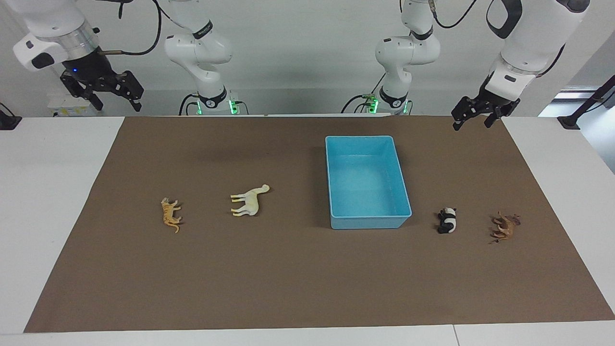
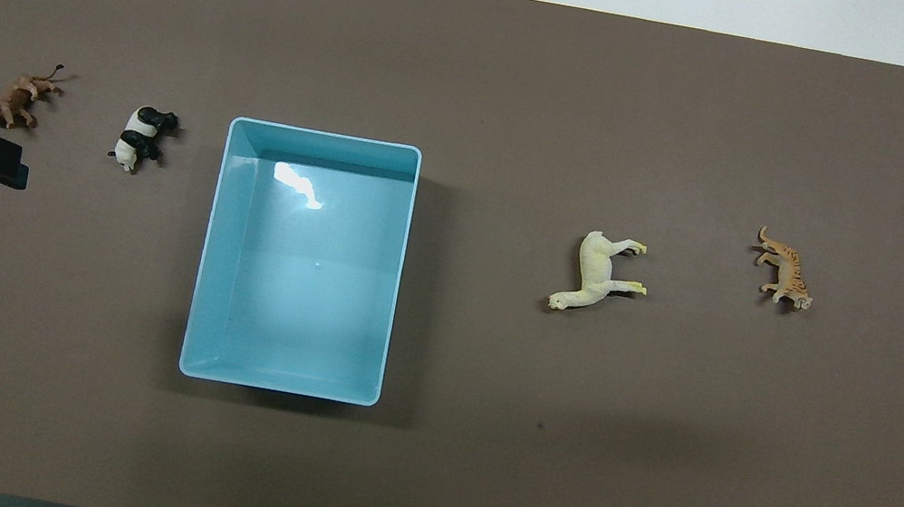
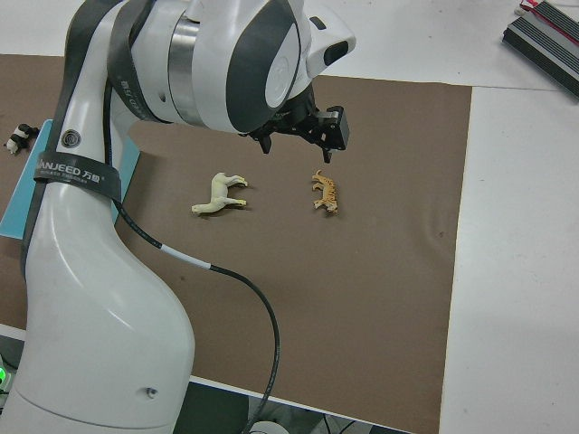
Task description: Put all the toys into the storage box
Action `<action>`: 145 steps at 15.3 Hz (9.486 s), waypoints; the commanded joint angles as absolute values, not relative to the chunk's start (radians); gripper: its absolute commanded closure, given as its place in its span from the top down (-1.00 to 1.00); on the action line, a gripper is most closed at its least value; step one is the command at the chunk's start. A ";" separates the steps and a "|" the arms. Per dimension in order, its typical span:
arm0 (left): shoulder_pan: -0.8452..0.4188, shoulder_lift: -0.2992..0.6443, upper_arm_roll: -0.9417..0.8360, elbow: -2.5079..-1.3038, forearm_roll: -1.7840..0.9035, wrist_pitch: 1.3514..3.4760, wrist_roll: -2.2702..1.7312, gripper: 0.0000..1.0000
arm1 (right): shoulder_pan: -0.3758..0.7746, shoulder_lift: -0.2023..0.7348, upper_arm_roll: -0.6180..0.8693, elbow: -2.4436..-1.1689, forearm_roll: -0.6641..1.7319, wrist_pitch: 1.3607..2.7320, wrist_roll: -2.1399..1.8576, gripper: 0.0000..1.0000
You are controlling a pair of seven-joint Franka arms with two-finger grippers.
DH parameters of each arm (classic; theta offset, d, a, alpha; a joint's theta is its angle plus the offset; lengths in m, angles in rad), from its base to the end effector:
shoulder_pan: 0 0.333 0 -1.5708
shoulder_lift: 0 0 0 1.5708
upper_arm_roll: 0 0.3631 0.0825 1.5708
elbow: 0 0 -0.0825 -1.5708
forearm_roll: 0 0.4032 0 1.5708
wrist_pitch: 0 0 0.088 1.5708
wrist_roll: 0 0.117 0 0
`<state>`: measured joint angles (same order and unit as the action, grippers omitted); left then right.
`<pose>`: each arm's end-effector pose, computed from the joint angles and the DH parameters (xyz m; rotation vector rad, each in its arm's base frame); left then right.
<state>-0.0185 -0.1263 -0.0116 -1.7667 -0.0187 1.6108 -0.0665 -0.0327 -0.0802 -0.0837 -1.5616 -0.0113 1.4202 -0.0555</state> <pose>0.5283 -0.0184 0.6383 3.1249 0.0587 -0.0475 0.5241 -0.0651 0.6974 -3.1378 0.0970 0.0968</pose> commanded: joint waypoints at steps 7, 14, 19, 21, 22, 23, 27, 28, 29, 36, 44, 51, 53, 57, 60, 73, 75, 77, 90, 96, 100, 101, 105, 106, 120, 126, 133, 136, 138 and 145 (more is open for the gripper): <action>-0.025 -0.132 -0.008 -1.766 -0.031 1.612 -0.051 1.00 | -0.044 -0.098 -0.086 -1.577 -0.014 1.402 -0.041 1.00; -0.026 -0.129 -0.009 -1.859 -0.028 1.799 -0.055 1.00 | -0.051 -0.166 -0.083 -1.853 -0.015 1.647 -0.104 1.00; -0.041 -0.023 -0.011 -1.983 -0.028 2.008 -0.051 1.00 | -0.049 -0.056 -0.077 -2.020 -0.015 1.937 -0.263 1.00; -0.044 0.059 -0.009 -1.977 -0.026 2.107 -0.051 1.00 | -0.051 0.030 -0.077 -2.037 -0.015 2.049 -0.348 1.00; -0.044 0.101 -0.009 -1.976 -0.022 2.146 -0.051 1.00 | -0.049 0.064 -0.077 -2.042 -0.015 2.106 -0.373 1.00; -0.043 0.142 -0.008 -1.971 -0.005 2.181 -0.049 1.00 | -0.048 0.090 -0.075 -2.046 -0.015 2.147 -0.379 1.00; -0.023 0.251 -0.008 -1.935 0.081 2.278 -0.044 1.00 | -0.015 0.201 -0.077 -2.049 -0.015 2.284 -0.391 1.00; -0.023 0.282 -0.008 -1.919 0.081 2.281 -0.046 1.00 | -0.014 0.234 -0.077 -2.051 -0.015 2.327 -0.425 1.00; -0.025 0.297 -0.008 -1.908 0.080 2.292 -0.046 1.00 | -0.015 0.274 -0.077 -2.049 -0.015 2.374 -0.472 1.00; -0.021 0.330 -0.008 -1.924 0.080 2.359 -0.049 1.00 | -0.020 0.318 -0.075 -2.063 -0.012 2.404 -0.506 1.00; -0.009 0.342 -0.003 -1.959 0.080 2.469 -0.054 1.00 | -0.028 0.310 -0.075 -2.051 0.060 2.324 -0.469 -1.00; -0.015 0.356 -0.003 -2.006 0.080 2.542 -0.103 1.00 | 0.081 0.272 -0.074 -1.808 0.060 2.053 -0.234 -1.00; -0.018 0.354 -0.002 -2.008 0.081 2.545 -0.103 1.00 | 0.185 0.270 -0.071 -1.670 0.064 1.921 -0.007 -1.00; -0.015 0.354 -0.002 -2.005 0.081 2.536 -0.103 -0.86 | 0.440 0.328 -0.057 -1.442 0.188 1.867 0.565 -1.00; -0.011 0.353 -0.002 -1.990 0.081 2.499 -0.098 -1.00 | 0.618 0.376 -0.061 -1.338 0.190 1.919 0.841 -1.00; -0.029 0.266 -0.021 -1.658 0.078 1.998 -0.107 -1.00 | 0.831 0.469 -0.060 -1.391 0.140 2.120 1.226 1.00; -0.066 0.223 -0.032 -1.654 0.075 1.950 -0.147 -1.00 | 0.807 0.419 -0.078 -1.390 0.143 2.034 1.221 1.00; -0.129 0.192 -0.032 -1.654 0.072 1.908 -0.224 -1.00 | 0.705 0.358 -0.090 -1.391 0.132 1.943 1.128 1.00; -0.381 0.112 -0.031 -1.738 0.071 1.832 -0.485 1.00 | 0.402 0.196 -0.094 -2.017 0.005 2.316 0.330 1.00; 0.010 0.123 -0.029 -1.811 0.072 2.027 0.113 1.00 | 0.428 0.310 -0.095 -2.023 -0.002 2.468 0.330 1.00; 0.115 0.202 -0.025 -1.853 0.072 2.259 0.140 1.00 | 0.422 0.316 -0.094 -2.032 -0.002 2.483 0.334 1.00; 0.159 0.204 -0.022 -1.861 0.074 2.276 0.109 1.00 | 0.425 0.314 -0.094 -2.040 -0.002 2.488 0.336 1.00; 0.276 0.205 -0.020 -2.012 0.074 2.525 -0.053 1.00 | 0.448 0.310 -0.095 -2.039 -0.002 2.450 0.443 1.00; 0.291 0.227 -0.020 -2.028 0.074 2.589 -0.078 1.00 | 0.463 0.308 -0.097 -2.039 -0.003 2.432 0.474 1.00; 0.338 0.448 0.002 -1.820 0.072 2.705 -0.709 1.00 | 0.437 0.304 -0.095 -2.119 -0.031 2.561 0.480 -1.00; 0.299 0.451 -0.003 -1.714 0.081 2.448 -1.096 1.00 | 0.455 0.296 -0.075 -1.635 0.017 1.982 0.533 -1.00; 0.291 0.462 0.002 -1.746 0.025 2.447 -1.313 1.00 | 0.741 0.403 -0.064 -1.478 0.239 2.318 1.063 -1.00; 0.285 0.472 0.002 -1.776 0.025 2.502 -1.383 1.00 | 0.807 0.480 -0.063 -1.511 0.249 2.437 1.080 -1.00; 0.284 0.476 0.002 -1.798 0.026 2.534 -1.401 1.00 | 0.804 0.482 -0.063 -1.529 0.262 2.445 1.095 -0.88; 0.285 0.482 0.002 -1.864 0.026 2.618 -1.401 0.96 | 0.790 0.439 -0.092 -1.470 0.270 2.263 1.304 1.00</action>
<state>0.2936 0.4888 -0.0066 -1.8178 0.0398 2.5592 -1.3923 0.8159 0.4808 -0.0714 -1.4874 0.2631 2.3685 1.2894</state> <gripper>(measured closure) 0.000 0.000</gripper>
